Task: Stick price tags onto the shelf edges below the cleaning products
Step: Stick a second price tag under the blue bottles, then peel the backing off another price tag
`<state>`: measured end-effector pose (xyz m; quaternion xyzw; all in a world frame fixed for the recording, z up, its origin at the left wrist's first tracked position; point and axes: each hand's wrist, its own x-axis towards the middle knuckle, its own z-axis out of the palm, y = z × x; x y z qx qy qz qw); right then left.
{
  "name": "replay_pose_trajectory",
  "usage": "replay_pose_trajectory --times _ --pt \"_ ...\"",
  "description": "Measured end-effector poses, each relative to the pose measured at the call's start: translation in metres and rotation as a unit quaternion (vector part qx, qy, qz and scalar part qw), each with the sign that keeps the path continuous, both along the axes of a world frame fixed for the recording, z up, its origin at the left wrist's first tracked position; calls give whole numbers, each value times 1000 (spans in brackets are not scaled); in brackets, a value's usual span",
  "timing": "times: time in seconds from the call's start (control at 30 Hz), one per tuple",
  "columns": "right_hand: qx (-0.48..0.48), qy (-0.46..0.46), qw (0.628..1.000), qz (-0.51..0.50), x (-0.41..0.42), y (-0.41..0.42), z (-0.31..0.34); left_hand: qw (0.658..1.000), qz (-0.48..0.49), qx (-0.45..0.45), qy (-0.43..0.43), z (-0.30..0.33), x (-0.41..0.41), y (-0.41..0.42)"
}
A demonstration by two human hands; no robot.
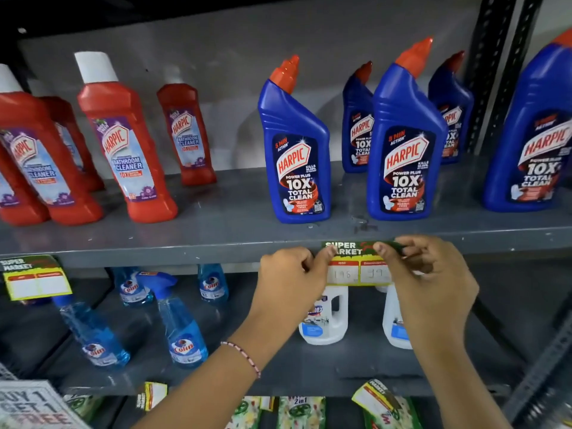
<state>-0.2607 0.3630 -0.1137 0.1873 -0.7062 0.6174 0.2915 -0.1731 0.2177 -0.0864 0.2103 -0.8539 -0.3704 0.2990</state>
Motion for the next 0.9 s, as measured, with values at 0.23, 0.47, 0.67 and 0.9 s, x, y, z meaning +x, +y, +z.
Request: replay_pose_trajectory --times 0.23,0.47,0.67,0.9 --pt "-71 -63 995 17 -5 24 -40 999 -37 12 26 -55 5 4" --pt "-144 -368 919 -6 -14 52 -215 974 -158 50 -153 -176 -25 29" --pt "-40 -496 867 22 -6 51 -315 953 -179 77 -233 -250 -55 48" --pt "-98 -498 857 88 -11 36 -324 962 -147 37 -227 -277 -71 52"
